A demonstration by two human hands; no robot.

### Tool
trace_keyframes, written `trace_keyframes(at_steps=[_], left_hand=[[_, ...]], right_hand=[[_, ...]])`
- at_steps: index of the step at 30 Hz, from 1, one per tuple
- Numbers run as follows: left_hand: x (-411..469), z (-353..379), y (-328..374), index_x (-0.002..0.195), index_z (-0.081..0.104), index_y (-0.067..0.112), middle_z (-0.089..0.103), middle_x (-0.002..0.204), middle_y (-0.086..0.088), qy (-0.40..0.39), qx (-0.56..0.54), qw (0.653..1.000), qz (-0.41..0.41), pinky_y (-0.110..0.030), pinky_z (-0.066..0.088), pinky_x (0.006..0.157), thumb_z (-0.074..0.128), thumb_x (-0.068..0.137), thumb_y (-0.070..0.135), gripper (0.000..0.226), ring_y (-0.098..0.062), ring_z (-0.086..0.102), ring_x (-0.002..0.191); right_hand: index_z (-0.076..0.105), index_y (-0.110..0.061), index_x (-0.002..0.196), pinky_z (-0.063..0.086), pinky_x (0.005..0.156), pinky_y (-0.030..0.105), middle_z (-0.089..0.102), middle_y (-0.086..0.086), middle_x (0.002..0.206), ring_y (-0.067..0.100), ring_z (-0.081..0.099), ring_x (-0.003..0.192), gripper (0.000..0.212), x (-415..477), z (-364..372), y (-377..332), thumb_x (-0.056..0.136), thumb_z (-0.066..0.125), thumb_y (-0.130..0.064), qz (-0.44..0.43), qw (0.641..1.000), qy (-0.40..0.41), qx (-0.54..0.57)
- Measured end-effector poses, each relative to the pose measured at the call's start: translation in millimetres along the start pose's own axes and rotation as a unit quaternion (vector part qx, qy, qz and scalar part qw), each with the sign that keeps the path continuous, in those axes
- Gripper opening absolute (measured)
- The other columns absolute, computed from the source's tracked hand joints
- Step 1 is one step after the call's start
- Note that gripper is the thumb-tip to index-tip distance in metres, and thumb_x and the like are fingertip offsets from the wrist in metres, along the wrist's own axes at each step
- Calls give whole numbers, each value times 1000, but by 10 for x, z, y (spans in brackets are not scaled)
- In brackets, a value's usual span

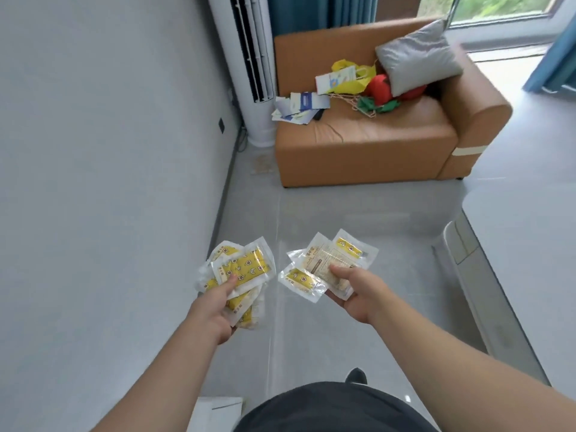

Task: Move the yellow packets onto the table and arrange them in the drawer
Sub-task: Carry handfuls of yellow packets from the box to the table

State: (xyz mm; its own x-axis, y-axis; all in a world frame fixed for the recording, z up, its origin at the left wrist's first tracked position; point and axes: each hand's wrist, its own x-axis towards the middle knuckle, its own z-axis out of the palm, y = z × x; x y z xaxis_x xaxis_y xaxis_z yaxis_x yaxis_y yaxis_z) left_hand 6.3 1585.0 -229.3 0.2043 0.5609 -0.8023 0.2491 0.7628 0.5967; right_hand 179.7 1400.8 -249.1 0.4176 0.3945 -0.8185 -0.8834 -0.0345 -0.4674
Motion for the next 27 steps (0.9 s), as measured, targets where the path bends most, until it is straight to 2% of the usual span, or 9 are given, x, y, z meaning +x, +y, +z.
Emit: trace_keyframes(at_steps=[4, 7, 10, 14, 16, 19, 22, 25, 27], left_hand=[[35, 1108, 133, 114, 72, 20, 77, 105, -6, -43, 51, 998, -2, -48, 58, 77, 79, 86, 28, 30, -29, 73, 93], [-4, 1891, 205, 113, 72, 20, 77, 104, -6, -72, 97, 993, -3, -48, 58, 84, 76, 88, 28, 27, -28, 73, 93], [17, 2600, 243, 110, 72, 18, 78, 100, -7, -106, 138, 985, -10, -47, 58, 80, 75, 89, 26, 23, -27, 74, 90], [141, 3539, 271, 107, 72, 16, 79, 92, -7, -150, 190, 970, -26, -44, 57, 68, 76, 88, 25, 21, -26, 75, 84], [247, 4024, 284, 110, 72, 15, 79, 94, -8, -173, 216, 960, -33, -44, 58, 71, 75, 89, 26, 24, -26, 75, 85], [441, 4800, 320, 116, 70, 14, 78, 99, -8, -214, 254, 942, -45, -45, 59, 76, 74, 90, 25, 28, -25, 77, 80], [658, 5625, 362, 119, 69, 13, 78, 102, -9, -252, 300, 918, -62, -46, 59, 79, 75, 89, 23, 32, -26, 77, 83], [800, 6452, 409, 118, 69, 13, 78, 101, -9, -274, 355, 891, -75, -44, 60, 65, 77, 88, 22, 32, -27, 77, 81], [829, 6971, 421, 116, 69, 13, 78, 100, -9, -289, 386, 873, -77, -44, 61, 60, 78, 86, 21, 32, -28, 77, 80]], right_hand=[[68, -10, 112, 59, 56, 34, 80, 6, 87, 19, 78, 71, 22, 100, -599, -686, 92, 68, 1, -26, 998, 23, 54], [68, -9, 115, 61, 67, 39, 80, 8, 95, 22, 78, 82, 25, 185, -976, -1110, 92, 69, 0, -45, 992, 44, 106], [68, -9, 114, 62, 76, 43, 79, 11, 100, 27, 76, 94, 23, 279, -1300, -1481, 94, 67, 0, -66, 982, 62, 163], [67, -7, 116, 65, 64, 41, 78, 14, 100, 28, 78, 86, 22, 474, -1738, -1983, 95, 64, 0, -89, 965, 85, 231], [67, -6, 118, 65, 64, 42, 78, 15, 100, 28, 78, 84, 23, 606, -1963, -2256, 96, 63, 0, -100, 955, 104, 260], [69, -7, 111, 64, 69, 43, 79, 13, 90, 25, 78, 74, 16, 838, -2291, -2710, 97, 62, 0, -122, 939, 133, 291], [69, -7, 102, 64, 60, 42, 79, 12, 84, 25, 77, 69, 12, 1069, -2588, -3197, 97, 61, 1, -140, 921, 169, 322], [69, -5, 102, 64, 61, 42, 78, 13, 82, 27, 76, 72, 12, 1211, -2846, -3636, 97, 60, 1, -148, 896, 208, 362], [69, -4, 104, 62, 53, 40, 78, 13, 80, 26, 76, 67, 13, 1271, -3010, -3886, 97, 60, 2, -151, 880, 228, 388]])
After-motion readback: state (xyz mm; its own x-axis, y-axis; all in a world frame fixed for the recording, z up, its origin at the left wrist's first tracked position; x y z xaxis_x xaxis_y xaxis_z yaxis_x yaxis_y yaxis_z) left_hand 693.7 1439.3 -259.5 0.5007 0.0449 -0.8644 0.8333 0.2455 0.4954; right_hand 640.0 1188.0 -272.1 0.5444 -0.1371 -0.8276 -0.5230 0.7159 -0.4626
